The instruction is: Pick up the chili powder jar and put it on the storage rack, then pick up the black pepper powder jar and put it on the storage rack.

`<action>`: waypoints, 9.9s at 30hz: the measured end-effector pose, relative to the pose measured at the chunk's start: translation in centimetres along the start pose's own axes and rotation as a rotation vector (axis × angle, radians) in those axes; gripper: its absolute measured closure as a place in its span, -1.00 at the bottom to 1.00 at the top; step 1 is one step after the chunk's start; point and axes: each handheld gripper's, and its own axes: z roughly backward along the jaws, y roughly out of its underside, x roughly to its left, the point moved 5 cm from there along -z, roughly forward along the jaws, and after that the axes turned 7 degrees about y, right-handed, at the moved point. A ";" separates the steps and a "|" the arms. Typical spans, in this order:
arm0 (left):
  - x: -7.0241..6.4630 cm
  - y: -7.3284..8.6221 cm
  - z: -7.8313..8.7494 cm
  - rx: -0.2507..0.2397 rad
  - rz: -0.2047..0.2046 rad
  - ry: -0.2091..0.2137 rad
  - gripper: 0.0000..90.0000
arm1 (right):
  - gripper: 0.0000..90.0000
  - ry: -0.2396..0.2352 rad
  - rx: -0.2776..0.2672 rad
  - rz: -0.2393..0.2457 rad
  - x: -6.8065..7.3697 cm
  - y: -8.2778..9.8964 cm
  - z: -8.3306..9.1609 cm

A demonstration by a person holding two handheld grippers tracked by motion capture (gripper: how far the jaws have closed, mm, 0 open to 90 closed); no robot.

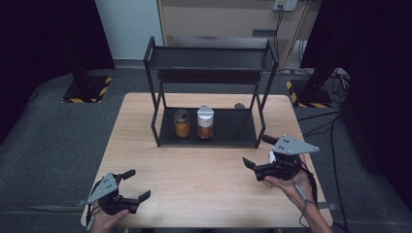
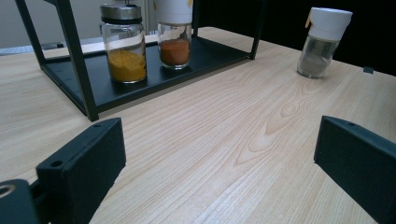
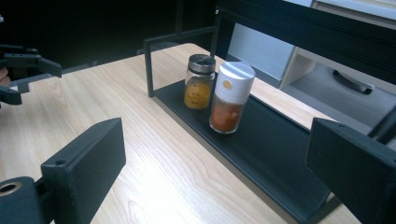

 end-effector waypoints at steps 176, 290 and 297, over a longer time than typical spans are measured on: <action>-0.2 -0.1 0.1 0.009 -0.002 -0.012 -0.98 | -0.47 0.252 0.178 -0.229 -1.7 10.0 -1.0; -0.1 0.0 0.1 0.001 0.007 -0.012 -0.98 | -0.31 0.346 0.182 -0.203 -1.3 -2.3 -19.9; -0.1 0.0 0.2 -0.001 0.008 -0.013 -0.98 | -0.31 0.357 0.193 -0.219 -1.7 -1.1 -21.1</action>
